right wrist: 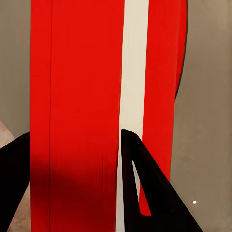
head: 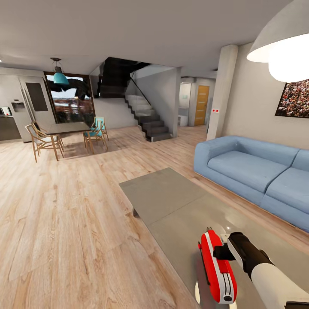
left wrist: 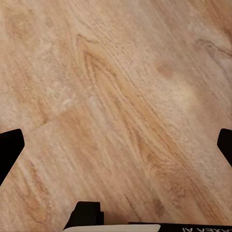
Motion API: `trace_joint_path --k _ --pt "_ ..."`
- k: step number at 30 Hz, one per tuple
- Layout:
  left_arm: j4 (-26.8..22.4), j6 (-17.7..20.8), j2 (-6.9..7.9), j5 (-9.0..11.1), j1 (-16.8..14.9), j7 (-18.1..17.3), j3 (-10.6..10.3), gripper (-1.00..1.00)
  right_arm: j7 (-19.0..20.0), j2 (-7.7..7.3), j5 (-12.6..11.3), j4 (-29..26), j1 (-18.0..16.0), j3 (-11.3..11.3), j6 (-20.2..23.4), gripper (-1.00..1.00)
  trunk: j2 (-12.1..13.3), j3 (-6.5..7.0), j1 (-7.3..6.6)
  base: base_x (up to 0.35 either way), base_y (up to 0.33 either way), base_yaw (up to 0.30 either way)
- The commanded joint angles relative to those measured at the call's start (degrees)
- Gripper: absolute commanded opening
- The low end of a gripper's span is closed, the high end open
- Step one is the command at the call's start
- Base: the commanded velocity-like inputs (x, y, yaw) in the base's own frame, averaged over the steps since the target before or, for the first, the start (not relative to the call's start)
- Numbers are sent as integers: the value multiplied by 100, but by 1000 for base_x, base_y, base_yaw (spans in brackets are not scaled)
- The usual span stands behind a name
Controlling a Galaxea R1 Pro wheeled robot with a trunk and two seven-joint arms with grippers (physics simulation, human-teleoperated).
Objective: Turn on the radio receiver that's on the table in the living room.
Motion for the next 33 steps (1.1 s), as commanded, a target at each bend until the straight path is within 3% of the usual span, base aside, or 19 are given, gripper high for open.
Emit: trace_joint_path --k 1,11,33 --pt "0 0 0 0 1 0 0 100 -1 0 -13 1 -1 0 1 -100 0 0 0 0 0 0" --pt "0 9 0 -1 -2 -9 -3 100 -1 0 -13 -2 -1 0 1 -100 0 0 0 0 0 0" --pt "0 16 1 -9 -1 0 0 100 -1 8 60 -2 -1 43 -52 -100 882 395 -483 0 0 0"
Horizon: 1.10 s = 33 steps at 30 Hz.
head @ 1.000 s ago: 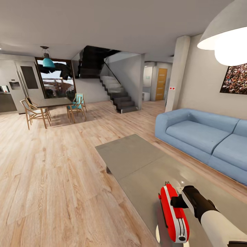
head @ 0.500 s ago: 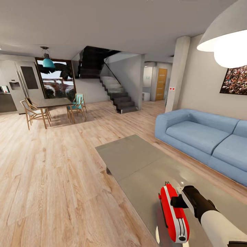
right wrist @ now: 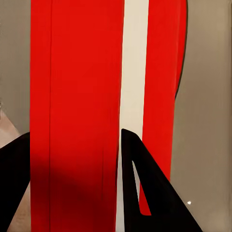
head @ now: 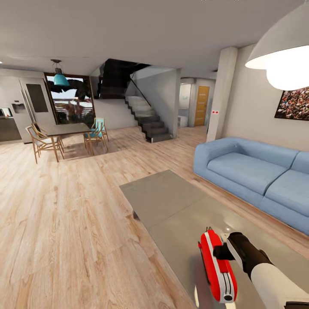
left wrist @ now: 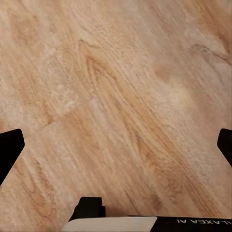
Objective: Turn on the radio receiver that's on the table in the living room.
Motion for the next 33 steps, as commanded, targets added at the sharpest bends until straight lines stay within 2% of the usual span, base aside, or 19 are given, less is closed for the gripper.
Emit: trace_joint_path --k 1,5,9,33 --pt "0 1 0 0 0 0 0 100 0 4 -3 0 0 7 -81 -100 41 19 -23 0 0 0" --pt "0 0 0 0 0 0 0 100 0 8 -30 0 0 16 -401 -100 202 90 -111 0 0 0" --pt "0 1 0 0 0 0 0 100 0 10 -40 0 0 18 -521 -100 362 162 -198 0 0 0" --pt "0 10 0 0 0 9 0 100 0 10 -35 0 0 19 -562 -100 1325 593 -726 0 0 0"
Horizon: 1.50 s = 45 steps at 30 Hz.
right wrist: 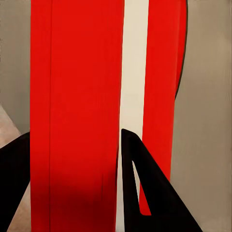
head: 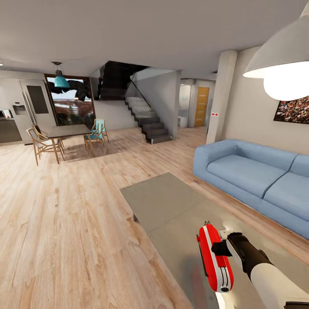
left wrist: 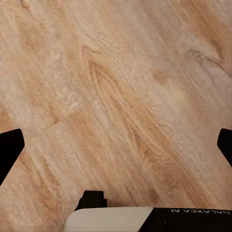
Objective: Turn on the radio receiver that's on the table in the living room.
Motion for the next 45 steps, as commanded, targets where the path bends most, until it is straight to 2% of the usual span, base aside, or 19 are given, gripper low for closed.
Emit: trace_joint_path --k 1,45 --pt "0 0 0 0 0 0 0 100 0 0 1 -2 -1 0 3 -100 41 19 -23 0 0 0" --pt "0 19 0 -5 1 9 0 100 0 0 16 -2 -1 6 -2 -100 1806 809 -989 0 0 0"
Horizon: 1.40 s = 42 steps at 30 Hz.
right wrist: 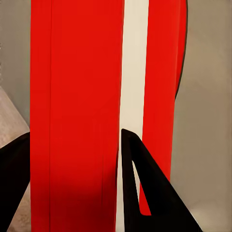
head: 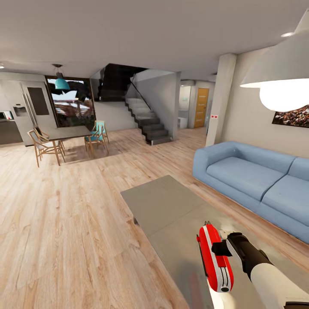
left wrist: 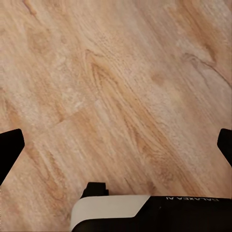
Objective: Turn on the radio receiver that's on the table in the living room.
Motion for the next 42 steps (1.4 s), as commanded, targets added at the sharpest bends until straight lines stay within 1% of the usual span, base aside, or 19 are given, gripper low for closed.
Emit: trace_joint_path --k 1,21,27,33,37,39,42 --pt "0 3 0 -1 0 0 0 100 0 0 1 -2 -1 1 0 -100 41 19 -23 0 0 0" --pt "0 -17 0 3 -1 9 0 100 -10 0 35 -2 -1 2 -15 -100 844 378 -462 0 0 0" --pt "0 -36 0 6 -1 9 0 100 -3 0 52 -2 -1 6 -38 -100 844 378 -462 0 0 0" --pt "-5 -46 9 5 0 9 0 100 5 0 58 -67 -1 0 -155 -100 844 378 -462 0 0 0" --pt "-3 -52 64 10 -1 7 0 100 -5 -4 64 -457 -1 -5 -312 -100 844 378 -462 0 0 0" --pt "-1 -53 98 13 -1 8 0 100 -12 -5 66 -773 -1 -6 -370 -100 844 378 -462 0 0 0" --pt "0 -54 113 13 -1 9 0 100 -16 -2 77 -1010 -1 4 -395 -100 844 378 -462 0 0 0"
